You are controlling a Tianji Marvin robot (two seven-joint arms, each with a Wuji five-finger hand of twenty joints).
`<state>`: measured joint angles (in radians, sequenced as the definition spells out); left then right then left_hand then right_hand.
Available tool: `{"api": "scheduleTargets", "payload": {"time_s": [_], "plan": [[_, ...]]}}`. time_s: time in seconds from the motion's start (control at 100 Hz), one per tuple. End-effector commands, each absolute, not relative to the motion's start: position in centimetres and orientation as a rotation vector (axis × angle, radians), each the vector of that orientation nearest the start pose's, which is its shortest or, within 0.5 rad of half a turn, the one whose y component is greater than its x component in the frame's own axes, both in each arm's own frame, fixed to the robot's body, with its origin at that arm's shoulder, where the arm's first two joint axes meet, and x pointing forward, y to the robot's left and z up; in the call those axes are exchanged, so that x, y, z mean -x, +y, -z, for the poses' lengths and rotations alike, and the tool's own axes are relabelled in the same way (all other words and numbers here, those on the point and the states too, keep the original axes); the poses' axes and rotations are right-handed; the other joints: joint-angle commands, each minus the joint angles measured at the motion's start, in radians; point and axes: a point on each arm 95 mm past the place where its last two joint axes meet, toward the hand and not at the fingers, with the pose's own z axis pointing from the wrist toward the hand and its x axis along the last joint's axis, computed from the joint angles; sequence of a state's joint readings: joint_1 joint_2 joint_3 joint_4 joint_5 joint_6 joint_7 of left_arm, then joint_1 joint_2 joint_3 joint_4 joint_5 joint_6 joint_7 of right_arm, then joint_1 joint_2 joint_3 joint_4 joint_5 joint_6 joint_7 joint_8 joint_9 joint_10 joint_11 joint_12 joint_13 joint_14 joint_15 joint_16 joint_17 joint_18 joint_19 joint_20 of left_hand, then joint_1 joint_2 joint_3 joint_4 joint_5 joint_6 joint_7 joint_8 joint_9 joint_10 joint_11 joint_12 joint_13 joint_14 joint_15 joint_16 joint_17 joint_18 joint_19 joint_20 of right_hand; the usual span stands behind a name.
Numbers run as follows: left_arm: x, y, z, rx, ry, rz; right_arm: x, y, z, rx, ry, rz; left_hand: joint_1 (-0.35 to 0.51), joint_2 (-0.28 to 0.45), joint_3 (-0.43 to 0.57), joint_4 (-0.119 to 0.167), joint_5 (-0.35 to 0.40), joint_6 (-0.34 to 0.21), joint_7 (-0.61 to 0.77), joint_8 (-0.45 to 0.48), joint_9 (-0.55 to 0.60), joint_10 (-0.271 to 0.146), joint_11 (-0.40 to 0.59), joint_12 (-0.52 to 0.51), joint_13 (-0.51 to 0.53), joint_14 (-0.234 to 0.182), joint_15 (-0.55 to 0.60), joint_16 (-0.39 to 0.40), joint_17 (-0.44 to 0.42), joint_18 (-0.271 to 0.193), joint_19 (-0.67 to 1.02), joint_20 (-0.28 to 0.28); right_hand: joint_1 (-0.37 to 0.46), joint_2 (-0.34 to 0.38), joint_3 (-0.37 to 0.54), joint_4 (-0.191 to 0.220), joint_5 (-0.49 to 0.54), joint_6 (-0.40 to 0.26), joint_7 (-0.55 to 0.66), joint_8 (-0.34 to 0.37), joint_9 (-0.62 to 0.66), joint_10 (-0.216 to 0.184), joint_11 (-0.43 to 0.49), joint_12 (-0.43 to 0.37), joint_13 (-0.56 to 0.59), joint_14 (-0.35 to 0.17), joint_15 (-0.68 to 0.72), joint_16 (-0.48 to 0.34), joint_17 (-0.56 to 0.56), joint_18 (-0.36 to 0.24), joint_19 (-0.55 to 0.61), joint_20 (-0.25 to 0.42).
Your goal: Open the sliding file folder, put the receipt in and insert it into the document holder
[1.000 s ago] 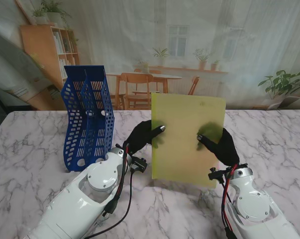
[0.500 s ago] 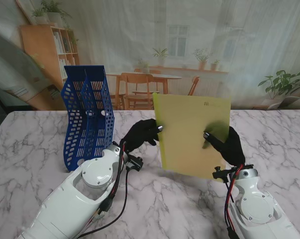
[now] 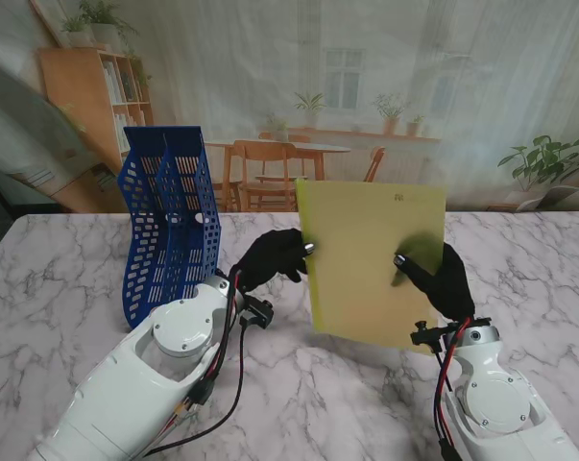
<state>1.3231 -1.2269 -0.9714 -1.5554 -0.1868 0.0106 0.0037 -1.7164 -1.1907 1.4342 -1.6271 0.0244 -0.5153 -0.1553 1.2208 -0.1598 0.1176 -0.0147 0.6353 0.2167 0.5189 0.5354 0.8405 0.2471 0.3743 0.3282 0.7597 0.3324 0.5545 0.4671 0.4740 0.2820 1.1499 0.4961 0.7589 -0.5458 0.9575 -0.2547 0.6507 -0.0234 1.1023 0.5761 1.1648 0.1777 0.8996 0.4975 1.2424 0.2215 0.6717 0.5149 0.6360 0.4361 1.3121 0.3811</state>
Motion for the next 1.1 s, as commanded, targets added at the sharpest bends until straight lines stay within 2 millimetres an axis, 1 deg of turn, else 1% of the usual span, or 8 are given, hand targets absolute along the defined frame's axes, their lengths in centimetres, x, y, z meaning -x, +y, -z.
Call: {"api": "scheduleTargets", "payload": {"time_s": [0.0,0.19,0.32,0.44,0.73,0.85,0.92,1.09], "plan": [[-43.3,-12.2,27.9,2.223,0.936,2.361,-37.1,-4.9,29.3,1.767,-0.392,2.701,0.07,0.007,0.068,-0.002,0.042,-0.048,0.071,-0.009,0.031,-0.02,0.012,0.013,0.043,-0.005,0.031,0.002,0.019,-0.041,0.034,0.018,0.089,0.046,0.071,0.018,0.066,-0.156,0.051,0.034,0.002,-0.023,0.056,0.018,0.029,-0.002,0.062,0.02,0.0,-0.027,0.026,0.006],[-43.1,-11.8,28.6,2.248,0.946,2.338,-36.9,-5.0,29.0,1.727,-0.347,2.762,0.07,0.0,0.083,-0.009,0.035,-0.038,0.069,-0.032,0.034,-0.021,0.001,0.006,0.045,-0.007,0.021,-0.004,0.023,-0.043,0.029,0.011,0.083,0.055,0.056,0.019,0.069,-0.189,0.053,0.042,0.007,-0.041,0.07,0.033,0.033,-0.015,0.084,0.03,0.014,-0.047,0.033,0.008],[-43.1,-11.9,29.0,2.264,0.954,2.326,-36.8,-5.1,28.8,1.702,-0.321,2.781,0.07,-0.002,0.083,-0.01,0.038,-0.039,0.068,-0.039,0.039,-0.024,0.002,0.006,0.053,-0.012,0.023,-0.004,0.031,-0.047,0.03,0.009,0.084,0.059,0.053,0.021,0.068,-0.192,0.055,0.047,0.006,-0.042,0.077,0.041,0.035,-0.019,0.092,0.035,0.017,-0.05,0.035,0.008],[-42.9,-12.2,29.4,2.281,0.981,2.313,-36.8,-5.1,28.8,1.689,-0.304,2.788,0.07,-0.003,0.085,-0.01,0.039,-0.042,0.069,-0.042,0.042,-0.03,0.001,0.005,0.057,-0.018,0.022,-0.005,0.038,-0.05,0.029,0.006,0.085,0.06,0.053,0.022,0.069,-0.194,0.057,0.05,0.005,-0.043,0.081,0.046,0.036,-0.018,0.097,0.038,0.018,-0.05,0.035,0.008],[-42.1,-13.5,30.5,2.354,1.037,2.272,-36.7,-5.3,28.5,1.642,-0.233,2.845,0.07,-0.009,0.096,-0.014,0.047,-0.035,0.069,-0.052,0.05,-0.025,-0.009,-0.006,0.069,-0.024,0.016,-0.012,0.055,-0.06,0.026,-0.003,0.084,0.062,0.055,0.023,0.075,-0.205,0.062,0.06,0.007,-0.047,0.097,0.067,0.049,-0.029,0.12,0.05,0.038,-0.053,0.041,0.008],[-41.8,-13.8,30.9,2.378,1.029,2.26,-36.6,-5.5,28.4,1.624,-0.211,2.864,0.07,-0.015,0.097,-0.014,0.058,-0.027,0.072,-0.056,0.062,-0.018,-0.009,-0.011,0.083,-0.026,0.018,-0.014,0.072,-0.063,0.027,-0.008,0.084,0.062,0.056,0.023,0.077,-0.205,0.063,0.063,0.009,-0.05,0.102,0.076,0.053,-0.035,0.128,0.055,0.046,-0.054,0.043,0.007],[-41.6,-13.9,31.3,2.395,1.027,2.253,-36.6,-5.5,28.3,1.614,-0.198,2.871,0.07,-0.018,0.099,-0.014,0.064,-0.021,0.073,-0.059,0.068,-0.01,-0.012,-0.015,0.091,-0.024,0.016,-0.018,0.083,-0.055,0.028,-0.011,0.083,0.063,0.055,0.023,0.077,-0.206,0.063,0.063,0.009,-0.052,0.103,0.079,0.054,-0.034,0.129,0.056,0.048,-0.055,0.043,0.007],[-41.1,-14.2,31.8,2.413,1.05,2.242,-36.5,-5.5,28.2,1.597,-0.18,2.88,0.07,-0.027,0.099,-0.016,0.092,-0.026,0.091,-0.057,0.093,-0.003,-0.016,-0.024,0.119,-0.029,0.014,-0.028,0.121,-0.057,0.027,-0.026,0.082,0.064,0.053,0.023,0.077,-0.209,0.062,0.063,0.012,-0.057,0.102,0.083,0.055,-0.038,0.13,0.058,0.054,-0.057,0.044,0.006]]}}
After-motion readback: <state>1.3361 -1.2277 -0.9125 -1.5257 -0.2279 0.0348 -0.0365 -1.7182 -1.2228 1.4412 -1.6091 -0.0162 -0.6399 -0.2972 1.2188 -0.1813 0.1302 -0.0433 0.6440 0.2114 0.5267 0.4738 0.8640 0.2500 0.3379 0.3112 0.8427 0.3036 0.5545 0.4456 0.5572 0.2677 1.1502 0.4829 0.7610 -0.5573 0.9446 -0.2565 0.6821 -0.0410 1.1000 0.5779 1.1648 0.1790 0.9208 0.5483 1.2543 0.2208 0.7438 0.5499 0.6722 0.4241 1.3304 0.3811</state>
